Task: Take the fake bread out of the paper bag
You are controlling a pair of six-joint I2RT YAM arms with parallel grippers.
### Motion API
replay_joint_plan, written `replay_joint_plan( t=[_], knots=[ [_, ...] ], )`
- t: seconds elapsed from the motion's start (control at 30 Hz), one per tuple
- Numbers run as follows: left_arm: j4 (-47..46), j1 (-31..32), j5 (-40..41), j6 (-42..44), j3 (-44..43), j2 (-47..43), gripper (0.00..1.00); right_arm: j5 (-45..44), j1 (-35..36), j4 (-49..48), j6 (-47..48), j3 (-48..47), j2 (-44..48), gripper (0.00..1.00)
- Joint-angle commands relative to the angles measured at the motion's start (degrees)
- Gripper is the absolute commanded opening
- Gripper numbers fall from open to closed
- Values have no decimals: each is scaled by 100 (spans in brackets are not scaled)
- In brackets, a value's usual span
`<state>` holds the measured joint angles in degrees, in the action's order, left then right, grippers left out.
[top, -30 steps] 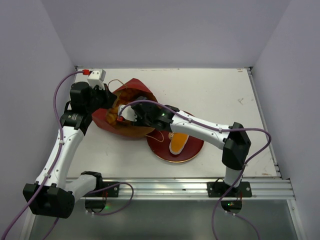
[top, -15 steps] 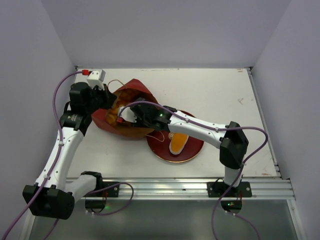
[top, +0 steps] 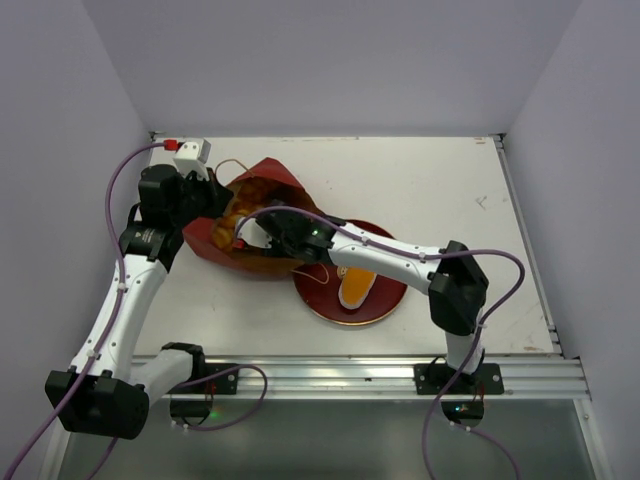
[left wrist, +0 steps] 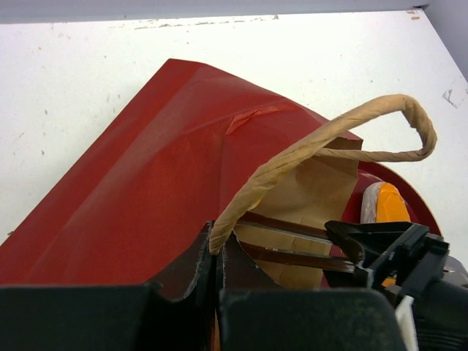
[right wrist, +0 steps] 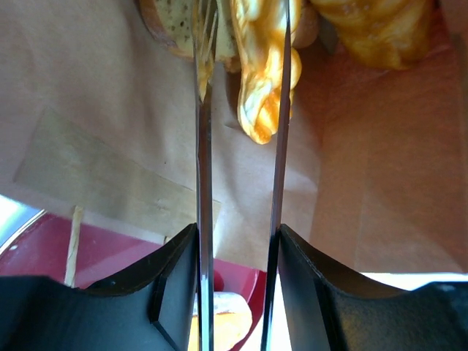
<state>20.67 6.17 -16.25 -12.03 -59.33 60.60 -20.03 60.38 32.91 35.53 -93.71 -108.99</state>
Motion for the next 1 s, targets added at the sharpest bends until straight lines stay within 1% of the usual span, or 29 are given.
replay_joint_plan(
  t=[0.0, 0.03, 0.13, 0.17, 0.2, 0.3, 0.4, 0.6, 0.83, 0.97],
  knots=[
    [-177, -2, -98, -80, -61, -162, 0, -282, 18, -144, -55, -297, -175, 48],
    [-177, -2, -98, -80, -61, -162, 0, -308, 18, -144, -64, -306, -193, 47],
    [-142, -2, -45, -54, -44, -180, 0, -335, 0, -144, -63, -288, -175, 36],
    [-142, -2, -36, -36, -35, -180, 0, -326, -9, -144, -55, -288, -149, 31],
    [-142, -2, -19, -27, -26, -189, 0, -326, -9, -144, -64, -262, -105, 23],
    [-159, -2, 60, 17, 27, -171, 0, -212, -53, -144, -37, -200, 132, 13],
    [-168, -2, 122, 52, 79, -127, 0, -98, -79, -144, -20, -34, 422, 6],
    [-186, -2, 236, 69, 132, -136, 0, 104, -141, -144, 7, 247, 914, 1],
    [-151, -46, 412, 87, 44, -57, 0, 447, -158, -13, 165, 801, 1564, 0],
    [-159, -81, 474, 105, 9, -4, 0, 535, -158, 154, 410, 1153, 1960, 0]
  ],
)
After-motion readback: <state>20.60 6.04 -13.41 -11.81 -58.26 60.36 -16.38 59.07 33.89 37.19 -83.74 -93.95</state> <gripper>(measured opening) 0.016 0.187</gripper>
